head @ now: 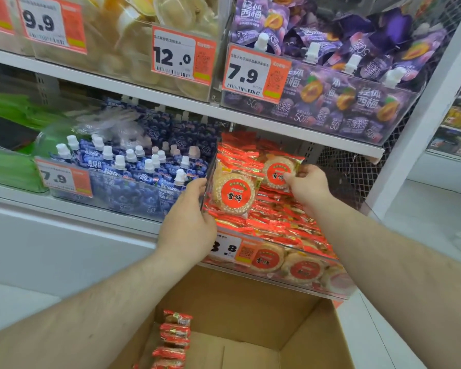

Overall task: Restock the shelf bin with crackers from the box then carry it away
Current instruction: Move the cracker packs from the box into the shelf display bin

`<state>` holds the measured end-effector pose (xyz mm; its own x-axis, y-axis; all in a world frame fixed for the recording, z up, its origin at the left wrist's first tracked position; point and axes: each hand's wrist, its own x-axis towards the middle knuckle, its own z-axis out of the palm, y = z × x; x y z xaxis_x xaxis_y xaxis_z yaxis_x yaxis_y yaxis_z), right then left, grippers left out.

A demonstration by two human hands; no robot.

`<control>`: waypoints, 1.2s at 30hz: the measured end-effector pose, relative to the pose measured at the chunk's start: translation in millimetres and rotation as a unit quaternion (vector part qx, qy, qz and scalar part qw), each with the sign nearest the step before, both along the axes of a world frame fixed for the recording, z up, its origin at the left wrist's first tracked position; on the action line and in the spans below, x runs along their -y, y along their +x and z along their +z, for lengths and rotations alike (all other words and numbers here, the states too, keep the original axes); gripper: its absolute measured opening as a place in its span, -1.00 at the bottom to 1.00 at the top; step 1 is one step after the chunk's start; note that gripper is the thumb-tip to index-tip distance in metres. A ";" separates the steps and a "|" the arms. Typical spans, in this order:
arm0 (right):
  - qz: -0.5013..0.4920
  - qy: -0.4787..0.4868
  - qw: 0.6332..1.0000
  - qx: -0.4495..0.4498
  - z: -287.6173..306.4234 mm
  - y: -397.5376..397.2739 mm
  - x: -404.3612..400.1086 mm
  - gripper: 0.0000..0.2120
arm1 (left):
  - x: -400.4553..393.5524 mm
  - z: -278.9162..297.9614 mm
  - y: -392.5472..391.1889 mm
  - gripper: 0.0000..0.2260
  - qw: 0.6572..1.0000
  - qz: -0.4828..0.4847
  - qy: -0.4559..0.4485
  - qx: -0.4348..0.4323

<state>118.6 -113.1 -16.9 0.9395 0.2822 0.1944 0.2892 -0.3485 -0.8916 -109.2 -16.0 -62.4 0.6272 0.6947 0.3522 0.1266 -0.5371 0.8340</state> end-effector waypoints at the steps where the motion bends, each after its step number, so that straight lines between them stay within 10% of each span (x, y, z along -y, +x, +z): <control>1: -0.012 -0.011 1.000 0.010 -4.8 3.0 -5.7 -0.59 | 0.8 0.2 -0.2 -0.50 1.000 0.001 -0.006 0.004; 9: -0.037 -0.151 0.985 0.080 -17.0 -3.7 -27.8 -0.83 | 1.5 -2.1 -0.1 -0.53 1.000 -0.007 -0.013 0.018; 19: 0.004 -0.199 0.980 0.026 -13.5 -13.0 -5.5 -0.42 | 1.7 -3.4 -10.1 -0.62 0.997 0.026 0.072 0.013; 23: -0.028 -0.108 0.966 0.232 -9.8 -52.8 23.8 -0.53 | 10.7 -4.1 -26.3 -0.76 0.991 -0.015 0.134 0.001; 28: 0.195 0.033 0.831 0.521 -53.8 -146.5 55.8 -0.92 | 16.7 -28.5 -47.7 -0.84 0.926 -0.207 0.196 -0.246; 36: 0.320 -0.356 0.868 0.134 -247.4 -174.6 62.3 -0.90 | 2.4 -74.9 -62.3 -0.76 0.761 -0.312 0.167 -0.543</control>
